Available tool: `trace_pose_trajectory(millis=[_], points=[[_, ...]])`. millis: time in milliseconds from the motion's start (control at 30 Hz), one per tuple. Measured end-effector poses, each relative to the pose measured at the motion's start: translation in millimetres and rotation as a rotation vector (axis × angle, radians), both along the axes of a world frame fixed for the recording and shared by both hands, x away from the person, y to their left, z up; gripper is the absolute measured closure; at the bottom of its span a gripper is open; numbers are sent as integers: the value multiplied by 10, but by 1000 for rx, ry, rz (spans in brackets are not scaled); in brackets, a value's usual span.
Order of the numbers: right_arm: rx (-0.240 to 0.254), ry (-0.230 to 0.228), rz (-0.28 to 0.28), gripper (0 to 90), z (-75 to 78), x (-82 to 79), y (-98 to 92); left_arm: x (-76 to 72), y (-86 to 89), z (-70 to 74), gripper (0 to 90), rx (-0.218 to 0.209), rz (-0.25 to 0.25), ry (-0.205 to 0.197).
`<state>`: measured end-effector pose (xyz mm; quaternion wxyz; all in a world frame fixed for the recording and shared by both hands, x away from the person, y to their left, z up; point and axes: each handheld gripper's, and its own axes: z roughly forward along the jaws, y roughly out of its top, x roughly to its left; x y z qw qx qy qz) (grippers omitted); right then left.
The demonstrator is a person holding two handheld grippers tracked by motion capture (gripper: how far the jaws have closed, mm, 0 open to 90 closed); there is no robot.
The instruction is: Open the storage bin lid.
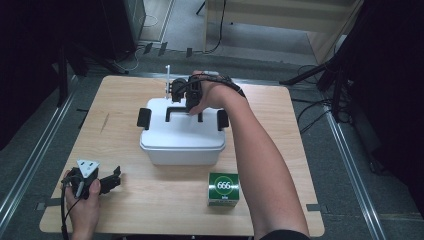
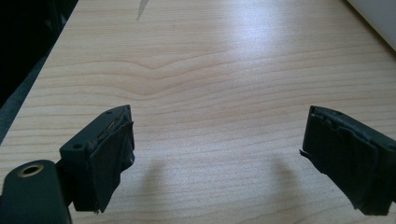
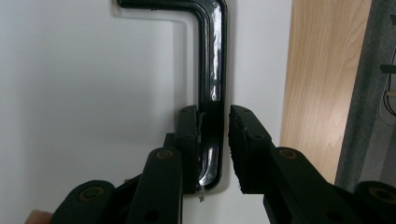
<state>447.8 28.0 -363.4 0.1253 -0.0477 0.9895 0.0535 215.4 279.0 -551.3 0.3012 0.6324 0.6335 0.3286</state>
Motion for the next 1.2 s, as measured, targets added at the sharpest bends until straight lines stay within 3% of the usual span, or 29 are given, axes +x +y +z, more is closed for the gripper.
trace_pose_trajectory(millis=[367,533,633,900,1200], points=[[-8,-25,12,718,-63,-33,72,0,6,2,93,-5,-5,5],[-1,-53,49,767,-78,-57,70,0,5,2,94,-7,-5,6],[4,-53,37,769,-69,-61,60,1,5,2,94,-7,-5,6],[25,-49,49,769,32,-66,34,2,9,2,94,-9,-6,6],[17,-59,57,768,153,-152,22,2,4,3,94,-5,-4,8]])
